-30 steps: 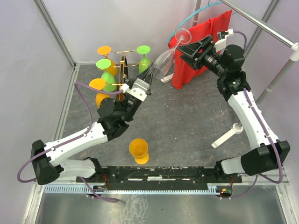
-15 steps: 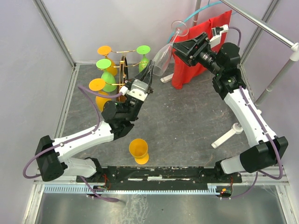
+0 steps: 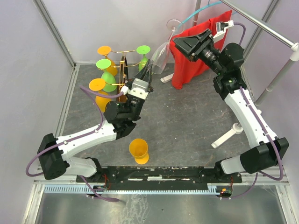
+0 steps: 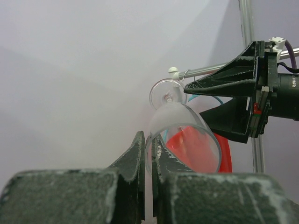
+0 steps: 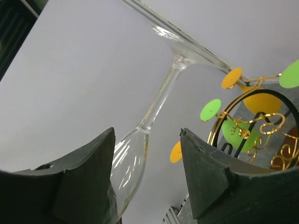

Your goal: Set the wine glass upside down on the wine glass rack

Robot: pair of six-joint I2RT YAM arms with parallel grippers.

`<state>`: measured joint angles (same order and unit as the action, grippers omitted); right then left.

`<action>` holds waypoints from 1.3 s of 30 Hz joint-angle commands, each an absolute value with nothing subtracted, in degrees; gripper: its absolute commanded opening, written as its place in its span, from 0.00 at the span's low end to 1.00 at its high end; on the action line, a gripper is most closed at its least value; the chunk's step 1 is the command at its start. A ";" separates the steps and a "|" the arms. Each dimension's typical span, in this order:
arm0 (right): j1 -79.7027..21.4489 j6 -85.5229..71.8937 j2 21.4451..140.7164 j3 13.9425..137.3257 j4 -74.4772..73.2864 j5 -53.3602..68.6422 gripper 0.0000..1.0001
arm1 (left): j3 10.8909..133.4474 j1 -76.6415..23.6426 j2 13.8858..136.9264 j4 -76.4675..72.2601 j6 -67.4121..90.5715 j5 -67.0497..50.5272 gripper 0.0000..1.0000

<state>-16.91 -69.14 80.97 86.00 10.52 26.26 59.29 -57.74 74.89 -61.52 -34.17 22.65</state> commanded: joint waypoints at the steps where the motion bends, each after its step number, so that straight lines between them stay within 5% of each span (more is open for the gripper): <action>1: -17.68 -71.90 82.69 85.60 20.10 25.58 0.65 | 59.41 -57.89 74.18 -66.74 -34.06 23.08 0.03; 18: -21.37 -74.27 88.65 87.92 25.71 25.75 0.56 | 58.97 -57.87 75.40 -68.03 -32.89 23.55 0.03; 28: -21.81 -73.57 89.35 88.29 25.60 26.89 0.14 | 58.72 -57.84 75.64 -68.63 -33.59 24.04 0.03; 31: -21.81 -71.79 89.12 88.27 25.02 26.76 0.01 | 59.15 -57.90 75.23 -66.05 -34.11 24.12 0.14; 39: -21.86 -63.12 87.66 89.64 21.84 23.86 0.01 | 58.55 -57.83 73.43 -61.49 -34.65 24.75 0.37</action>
